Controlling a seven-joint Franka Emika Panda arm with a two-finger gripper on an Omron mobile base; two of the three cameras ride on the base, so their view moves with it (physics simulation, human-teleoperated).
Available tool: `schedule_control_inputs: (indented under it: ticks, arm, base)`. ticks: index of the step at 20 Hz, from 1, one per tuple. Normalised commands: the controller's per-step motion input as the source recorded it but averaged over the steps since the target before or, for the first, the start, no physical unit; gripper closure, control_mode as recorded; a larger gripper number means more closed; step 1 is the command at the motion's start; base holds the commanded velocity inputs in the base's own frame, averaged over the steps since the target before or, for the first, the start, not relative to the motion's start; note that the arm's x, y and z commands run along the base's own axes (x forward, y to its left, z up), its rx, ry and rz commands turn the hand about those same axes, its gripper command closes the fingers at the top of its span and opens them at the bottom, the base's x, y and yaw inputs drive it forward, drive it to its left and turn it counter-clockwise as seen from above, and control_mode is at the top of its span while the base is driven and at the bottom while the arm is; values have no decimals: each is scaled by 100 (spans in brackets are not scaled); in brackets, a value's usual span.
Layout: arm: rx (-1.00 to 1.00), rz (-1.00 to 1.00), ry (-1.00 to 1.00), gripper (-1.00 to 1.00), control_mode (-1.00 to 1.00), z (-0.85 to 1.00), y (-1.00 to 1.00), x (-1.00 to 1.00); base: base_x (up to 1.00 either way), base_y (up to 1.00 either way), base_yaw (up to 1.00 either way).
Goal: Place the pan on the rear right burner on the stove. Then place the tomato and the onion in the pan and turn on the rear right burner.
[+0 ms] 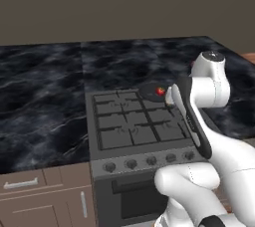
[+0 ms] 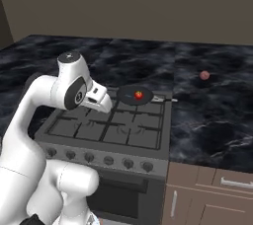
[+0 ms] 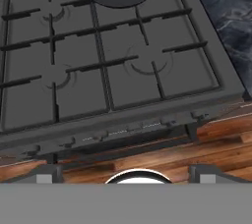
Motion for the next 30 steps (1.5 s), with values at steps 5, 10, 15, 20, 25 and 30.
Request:
schedule_control_inputs:
  ticks: [5, 10, 15, 20, 25, 30]
  arm:
    - [0, 0, 0, -100, 100, 0, 0, 0]
    - [0, 0, 0, -100, 100, 0, 0, 0]
    - [0, 0, 0, -100, 100, 0, 0, 0]
    - [0, 0, 0, -100, 100, 0, 0, 0]
    - [0, 0, 0, -100, 100, 0, 0, 0]
    - [0, 0, 0, -100, 100, 0, 0, 0]
  base:
    - [-91, 0, 0]
    - [-8, -71, 0]
    - [17, -100, 0]
    - [6, -100, 0]
    - [7, -100, 0]
    - [11, -100, 0]
